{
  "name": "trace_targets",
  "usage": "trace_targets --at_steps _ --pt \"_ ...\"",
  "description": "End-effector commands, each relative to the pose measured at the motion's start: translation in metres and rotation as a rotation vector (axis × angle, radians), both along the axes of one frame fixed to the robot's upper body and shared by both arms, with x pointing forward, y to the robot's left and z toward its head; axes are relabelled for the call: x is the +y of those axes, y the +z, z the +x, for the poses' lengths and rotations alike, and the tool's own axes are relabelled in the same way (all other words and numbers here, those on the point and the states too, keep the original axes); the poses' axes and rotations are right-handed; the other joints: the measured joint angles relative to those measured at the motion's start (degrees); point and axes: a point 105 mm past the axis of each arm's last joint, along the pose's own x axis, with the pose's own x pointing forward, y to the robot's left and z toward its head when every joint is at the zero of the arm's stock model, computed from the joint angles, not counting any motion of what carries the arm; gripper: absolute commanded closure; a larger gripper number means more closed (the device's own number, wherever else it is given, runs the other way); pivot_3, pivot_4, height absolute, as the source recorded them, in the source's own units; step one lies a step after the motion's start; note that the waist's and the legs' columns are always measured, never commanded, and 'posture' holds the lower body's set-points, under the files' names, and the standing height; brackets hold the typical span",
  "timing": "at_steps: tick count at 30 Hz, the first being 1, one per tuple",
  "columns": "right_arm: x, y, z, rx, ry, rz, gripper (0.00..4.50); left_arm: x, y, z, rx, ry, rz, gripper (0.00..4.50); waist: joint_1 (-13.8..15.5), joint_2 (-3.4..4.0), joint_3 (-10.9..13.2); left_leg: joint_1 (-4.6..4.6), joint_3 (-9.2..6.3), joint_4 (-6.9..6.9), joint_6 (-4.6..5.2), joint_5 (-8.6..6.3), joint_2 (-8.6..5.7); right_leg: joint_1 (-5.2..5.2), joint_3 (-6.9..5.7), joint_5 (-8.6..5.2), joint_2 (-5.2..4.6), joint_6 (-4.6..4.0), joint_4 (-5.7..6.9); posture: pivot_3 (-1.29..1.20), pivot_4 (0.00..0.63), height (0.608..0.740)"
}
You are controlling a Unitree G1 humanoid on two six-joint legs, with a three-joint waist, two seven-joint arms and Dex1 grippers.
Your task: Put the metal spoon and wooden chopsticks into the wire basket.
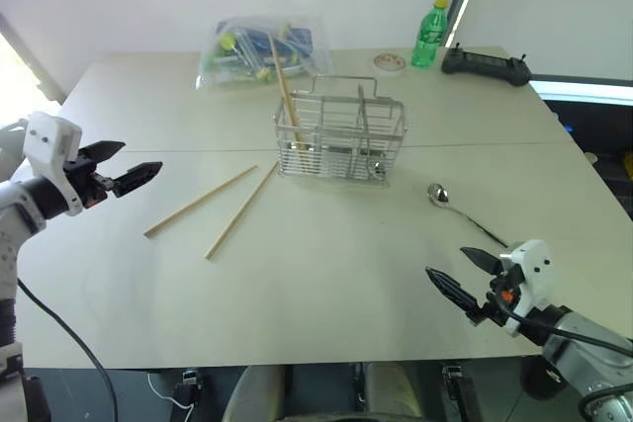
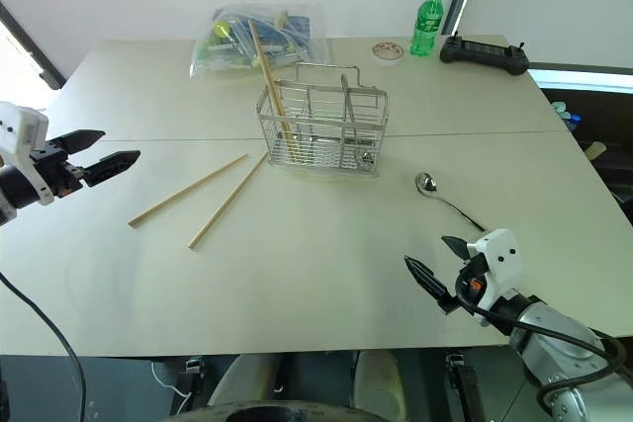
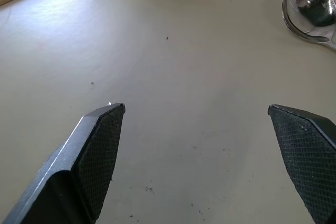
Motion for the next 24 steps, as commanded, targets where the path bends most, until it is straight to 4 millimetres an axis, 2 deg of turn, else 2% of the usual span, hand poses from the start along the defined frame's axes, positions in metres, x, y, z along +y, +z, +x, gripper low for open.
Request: trace_targets --at_steps 1,5,9,12,14,19,24 --pt "-0.008 0.015 0.006 -0.061 0.009 -0.043 0.0 -0.019 0.019 -0.005 -0.054 -0.067 0.006 0.03 0.0 0.0 0.0 0.0 0.0 0.04 0.0 0.0 0.0 0.02 0.0 0.0 0.0 0.0 0.01 0.0 0.15 0.69" --pt "-0.021 0.034 0.015 -0.095 0.036 -0.103 0.0 -0.062 0.019 -0.017 -0.027 -0.246 0.02 0.03 0.0 0.01 0.0 -0.02 0.0 0.22 0.0 0.0 0.0 0.08 0.01 0.0 -0.02 0.0 0.02 0.0 0.15 0.69" --pt "-0.037 0.051 0.026 -0.112 0.091 -0.201 0.0 -0.114 0.018 -0.041 0.072 -0.509 -0.012 0.03 0.0 0.0 0.0 -0.03 0.0 0.41 0.0 -0.01 -0.01 0.22 -0.01 0.0 0.0 0.0 0.02 0.0 0.15 0.69" --pt "-0.047 0.06 0.04 -0.107 0.126 -0.257 0.0 -0.141 0.014 -0.058 0.138 -0.686 -0.001 0.03 0.0 0.01 0.0 -0.02 0.0 0.48 0.0 -0.01 -0.01 0.25 -0.02 -0.01 0.02 -0.01 0.04 0.0 0.15 0.69" --pt "-0.053 0.062 0.053 -0.094 0.15 -0.301 0.0 -0.157 0.01 -0.057 0.161 -0.736 0.0 0.03 -0.1 0.04 0.1 -0.01 0.02 0.53 0.01 -0.01 -0.01 0.28 -0.03 -0.01 0.02 -0.01 0.06 0.0 0.15 0.69" --pt "-0.056 0.055 0.076 -0.032 0.187 -0.33 0.0 -0.179 0.008 -0.049 0.178 -0.801 -0.015 0.03 -0.1 0.01 0.1 0.04 0.02 0.58 0.03 -0.01 -0.02 0.39 -0.05 -0.01 0.04 -0.02 0.07 0.0 0.15 0.69" --pt "-0.06 0.047 0.099 0.051 0.195 -0.337 0.0 -0.191 0.014 -0.051 0.164 -0.865 -0.037 0.03 -0.4 0.06 0.1 -0.07 0.04 0.57 0.14 -0.07 -0.09 0.31 -0.02 0.0 0.0 -0.01 0.04 0.0 0.15 0.69"
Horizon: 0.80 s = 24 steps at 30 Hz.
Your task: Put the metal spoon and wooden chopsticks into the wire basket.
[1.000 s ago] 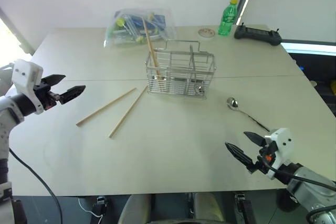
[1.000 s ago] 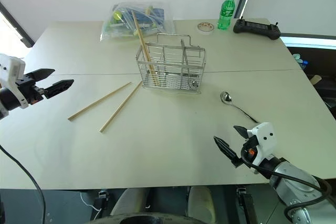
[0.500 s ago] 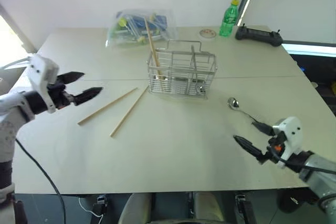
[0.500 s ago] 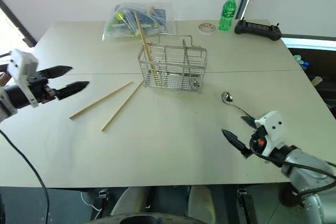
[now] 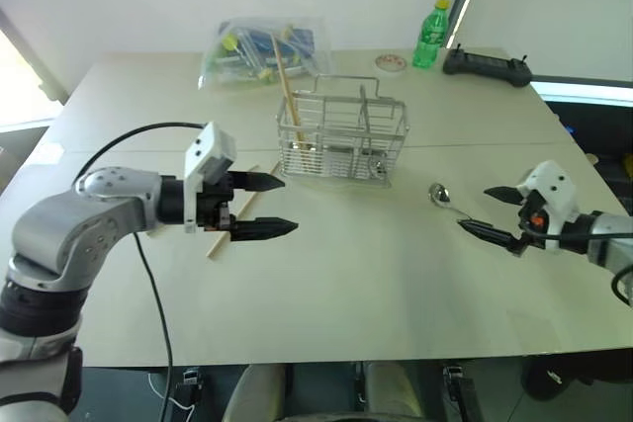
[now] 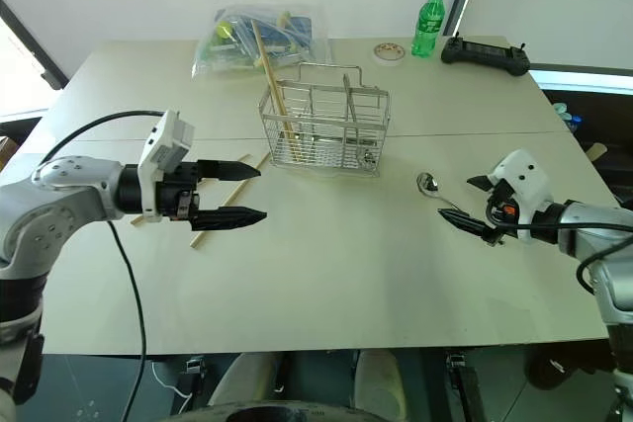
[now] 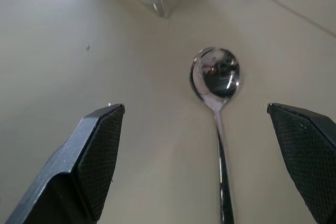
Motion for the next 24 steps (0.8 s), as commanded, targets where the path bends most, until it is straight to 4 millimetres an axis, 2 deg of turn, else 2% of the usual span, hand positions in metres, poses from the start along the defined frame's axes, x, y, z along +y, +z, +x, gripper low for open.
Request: trace_targets --at_steps 1,7,13,18,24 --pt "-0.005 0.006 0.013 0.022 -0.003 -0.036 0.0 -0.006 0.009 -0.006 -0.034 -0.051 0.001 0.03 -0.2 0.03 0.0 -0.01 0.0 -0.01 0.0 0.0 0.0 -0.02 0.0 0.0 0.0 0.0 -0.01 0.0 0.15 0.69" --pt "-0.008 0.001 0.032 0.144 -0.022 -0.064 0.0 -0.005 0.013 -0.013 -0.035 -0.079 0.001 0.03 -0.3 0.05 0.1 0.02 -0.01 0.02 0.0 0.0 0.0 0.0 0.0 0.0 0.01 0.01 0.03 0.0 0.15 0.69" --pt "-0.006 -0.012 0.033 0.249 0.012 -0.076 0.0 -0.006 0.014 -0.016 -0.051 -0.077 0.002 0.03 -0.2 0.04 0.1 0.0 -0.02 0.01 0.0 0.0 -0.03 0.0 0.0 0.0 0.0 0.02 0.02 0.0 0.15 0.69" --pt "-0.008 -0.019 0.038 0.258 0.01 -0.112 0.0 -0.006 0.015 -0.017 -0.063 -0.068 0.003 0.03 -0.4 0.05 0.1 0.01 -0.02 0.02 -0.01 0.0 -0.06 -0.01 0.01 0.02 0.0 0.06 0.04 0.0 0.15 0.69" --pt "-0.002 -0.015 0.053 0.252 -0.025 -0.122 0.0 -0.005 0.019 -0.015 -0.075 -0.058 -0.001 0.03 -1.2 0.05 0.1 0.07 -0.02 0.1 -0.05 0.02 -0.07 -0.01 0.02 0.01 0.0 0.04 0.29 0.0 0.15 0.69"
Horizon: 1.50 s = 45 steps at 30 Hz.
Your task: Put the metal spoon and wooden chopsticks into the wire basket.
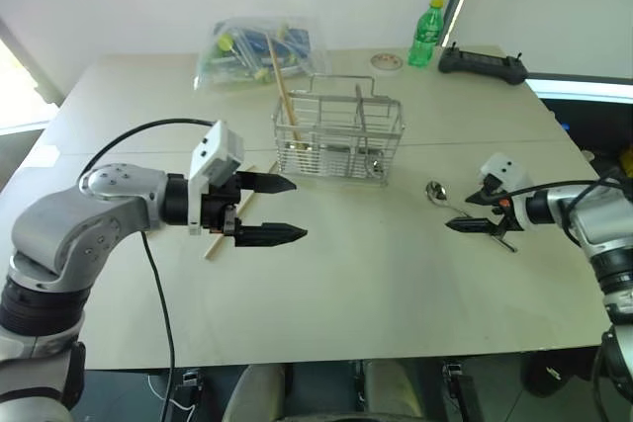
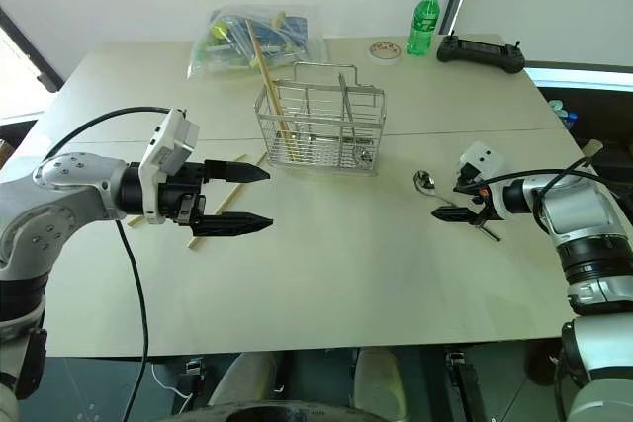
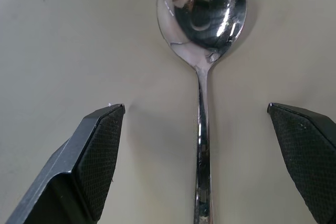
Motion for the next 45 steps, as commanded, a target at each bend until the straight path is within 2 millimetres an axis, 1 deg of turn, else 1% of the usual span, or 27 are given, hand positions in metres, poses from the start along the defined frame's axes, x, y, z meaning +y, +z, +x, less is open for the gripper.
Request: trace_targets --at_steps 1,5,7,8,11,12,15,16,23,25,27,30,35,37,42,44,45 --pt "0.001 0.01 0.009 -0.024 -0.009 -0.019 0.0 0.001 0.012 -0.002 -0.055 -0.003 -0.012 0.03 -0.1 0.0 0.0 0.0 -0.01 0.0 0.0 0.0 0.0 -0.01 0.0 0.0 0.0 0.0 0.02 0.0 0.15 0.69" --pt "0.001 0.001 0.007 0.047 -0.002 -0.059 0.0 0.0 0.014 0.0 -0.066 0.001 -0.016 0.03 -0.1 0.0 0.0 0.01 -0.01 -0.03 0.0 0.0 -0.02 -0.04 0.0 0.0 0.01 0.05 0.06 0.0 0.15 0.69" --pt "0.002 -0.002 0.005 0.069 0.019 -0.074 0.54 0.001 0.015 0.0 -0.07 0.004 -0.019 0.0 -0.1 -0.01 0.0 0.01 -0.01 -0.02 0.0 0.0 -0.07 -0.03 0.0 0.01 0.0 0.06 0.06 0.0 0.15 0.69" --pt "0.002 -0.002 0.005 0.069 0.025 -0.075 0.88 0.001 0.016 0.001 -0.072 0.006 -0.02 0.0 -0.1 -0.02 0.0 0.01 -0.02 -0.02 0.0 0.0 -0.08 -0.03 0.0 0.01 0.0 0.07 0.06 0.0 0.15 0.69" --pt "0.003 -0.003 0.003 0.078 0.019 -0.054 2.23 0.001 0.016 0.001 -0.077 0.011 -0.022 0.0 -0.1 -0.03 0.0 0.02 -0.04 -0.02 0.0 0.0 -0.08 -0.02 0.0 0.03 0.01 0.12 0.08 0.0 0.15 0.69" --pt "0.004 -0.003 0.003 0.083 0.017 -0.048 2.85 0.001 0.016 0.002 -0.077 0.012 -0.023 0.0 -0.1 -0.03 0.0 0.02 -0.05 -0.02 0.0 0.0 -0.08 -0.02 -0.01 0.05 0.02 0.15 0.08 0.0 0.15 0.69" --pt "0.006 -0.002 0.002 0.089 0.022 -0.039 4.41 0.002 0.018 0.003 -0.08 0.017 -0.028 0.0 -0.1 -0.03 0.0 0.02 -0.05 -0.03 0.0 0.0 -0.08 -0.02 0.0 0.05 0.02 0.16 0.08 0.0 0.15 0.69" --pt "0.006 -0.001 0.002 0.09 0.02 -0.036 4.47 0.002 0.019 0.003 -0.082 0.019 -0.031 0.0 -0.1 -0.03 0.0 0.02 -0.05 -0.03 0.0 0.0 -0.08 -0.02 0.0 0.05 0.02 0.16 0.08 0.0 0.15 0.69" --pt "-0.001 0.001 0.002 0.074 0.001 -0.069 4.47 0.002 0.021 0.007 -0.089 0.017 -0.04 0.0 -0.1 -0.03 0.0 0.02 -0.05 -0.02 0.0 0.0 -0.08 -0.02 0.0 0.05 0.01 0.16 0.09 0.0 0.15 0.69" --pt "0.002 0.01 0.004 0.015 0.027 -0.057 4.47 0.001 0.023 0.009 -0.097 0.017 -0.042 0.0 0.0 -0.05 0.0 0.02 -0.05 -0.02 -0.01 0.0 -0.09 -0.02 -0.01 0.05 0.01 0.16 0.09 0.0 0.15 0.69" --pt "0.008 0.024 0.005 -0.059 0.053 -0.033 4.47 0.001 0.026 0.011 -0.107 0.017 -0.043 0.0 -0.1 -0.04 0.0 0.02 -0.05 -0.02 -0.01 0.0 -0.09 -0.02 0.0 0.05 0.01 0.17 0.08 0.0 0.15 0.69" --pt "0.025 0.053 -0.002 -0.191 0.116 0.056 4.47 0.002 0.032 0.014 -0.119 0.031 -0.059 0.0 -0.1 0.0 0.0 -0.01 -0.05 -0.05 -0.01 0.0 -0.08 -0.07 0.01 0.06 0.0 0.22 0.1 0.0 0.15 0.69" --pt "0.053 0.102 -0.042 -0.351 0.223 0.264 4.47 0.006 0.047 0.022 -0.13 0.079 -0.116 0.0 0.1 0.0 0.0 -0.06 -0.09 -0.1 0.0 0.0 0.0 -0.18 0.01 0.06 0.01 0.31 0.19 0.0 0.15 0.69" --pt "0.058 0.121 -0.05 -0.409 0.219 0.324 4.47 0.007 0.049 0.024 -0.137 0.093 -0.126 0.0 0.0 0.01 0.0 -0.06 -0.09 -0.08 0.0 0.0 0.01 -0.17 0.01 0.05 0.0 0.31 0.18 0.0 0.15 0.69" --pt "0.076 0.172 -0.048 -0.569 0.203 0.48 4.47 0.007 0.054 0.028 -0.148 0.107 -0.144 0.0 -0.1 -0.04 0.1 -0.01 -0.02 0.0 0.0 0.0 0.01 -0.11 0.03 -0.04 -0.03 0.1 0.16 0.0 0.15 0.69" --pt "0.09 0.205 -0.036 -0.687 0.176 0.593 4.47 0.006 0.057 0.031 -0.155 0.112 -0.157 0.0 -0.1 0.01 0.1 0.0 -0.03 -0.01 0.0 0.0 0.04 -0.13 0.03 -0.04 -0.01 0.08 0.17 0.0 0.15 0.69" --pt "0.097 0.218 -0.03 -0.729 0.153 0.647 4.47 0.006 0.059 0.033 -0.158 0.113 -0.163 0.0 -0.3 0.01 0.1 -0.01 -0.02 -0.02 0.0 0.0 0.05 -0.15 0.03 -0.04 -0.01 0.07 0.17 0.0 0.15 0.69"
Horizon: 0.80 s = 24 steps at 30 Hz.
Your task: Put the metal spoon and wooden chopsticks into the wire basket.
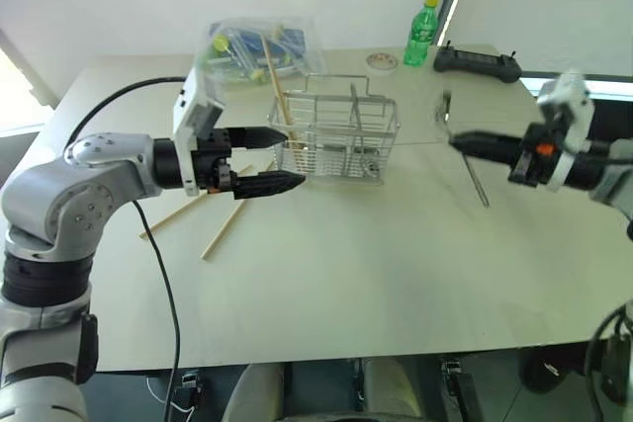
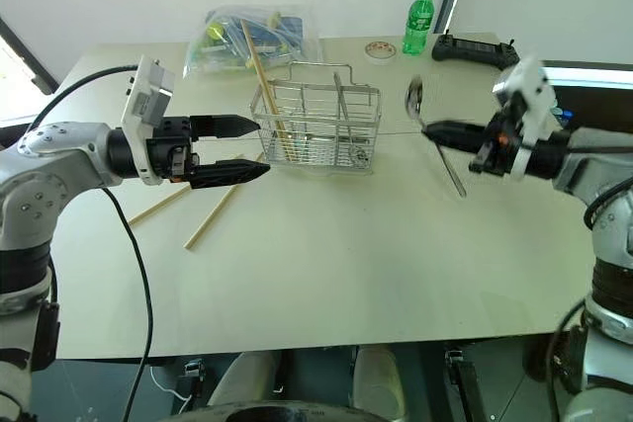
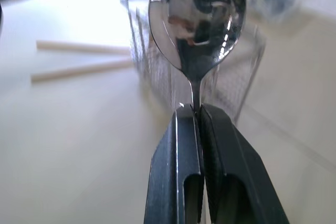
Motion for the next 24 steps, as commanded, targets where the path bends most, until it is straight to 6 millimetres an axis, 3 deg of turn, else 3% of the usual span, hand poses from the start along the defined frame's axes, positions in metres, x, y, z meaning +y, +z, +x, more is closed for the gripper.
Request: trace_targets --at_steps 1,4,9,15,21,22,24 --pt "0.022 0.056 0.015 -0.164 -0.049 0.194 4.47 0.0 0.02 0.003 -0.07 0.007 -0.042 0.0 -0.3 0.01 0.0 -0.01 0.01 -0.02 0.0 0.0 0.01 -0.06 0.01 0.01 0.01 0.0 0.03 0.0 0.15 0.69" --pt "0.045 0.06 0.037 -0.198 -0.096 0.247 4.47 -0.001 0.025 0.007 -0.079 0.014 -0.064 0.0 0.1 -0.1 -0.1 -0.05 -0.06 -0.18 -0.02 0.02 0.01 -0.17 0.0 0.13 0.07 0.16 0.06 0.0 0.15 0.69" --pt "0.072 0.041 0.068 -0.21 -0.151 0.272 4.47 -0.001 0.028 0.008 -0.088 0.021 -0.072 0.0 0.0 -0.17 -0.1 -0.16 -0.05 -0.22 -0.07 0.04 -0.22 -0.25 0.02 0.14 -0.03 0.18 0.06 0.0 0.15 0.69" --pt "0.073 0.014 0.091 -0.208 -0.235 0.298 4.47 0.006 0.031 0.007 -0.1 0.048 -0.067 0.0 -0.1 -0.16 -0.1 -0.15 -0.07 -0.21 -0.1 0.06 -0.24 -0.29 0.03 0.15 0.01 0.19 0.09 0.0 0.15 0.69" --pt "0.069 -0.003 0.1 -0.16 -0.288 0.35 4.47 0.009 0.032 0.004 -0.107 0.065 -0.069 0.0 -0.4 -0.11 -0.1 -0.09 -0.08 -0.2 -0.2 0.11 -0.16 -0.28 0.05 0.15 0.15 0.17 0.13 0.0 0.15 0.69" --pt "0.068 -0.005 0.101 -0.146 -0.29 0.361 3.99 0.009 0.032 0.004 -0.108 0.066 -0.068 0.0 -0.4 -0.1 -0.1 -0.09 -0.09 -0.2 -0.21 0.12 -0.14 -0.28 0.05 0.16 0.18 0.15 0.13 0.0 0.15 0.69" --pt "0.065 -0.009 0.101 -0.118 -0.299 0.38 3.45 0.01 0.032 0.003 -0.109 0.069 -0.066 0.0 -0.4 -0.1 0.0 -0.09 -0.09 -0.2 -0.22 0.12 -0.1 -0.28 0.06 0.17 0.23 0.13 0.13 0.0 0.15 0.69"
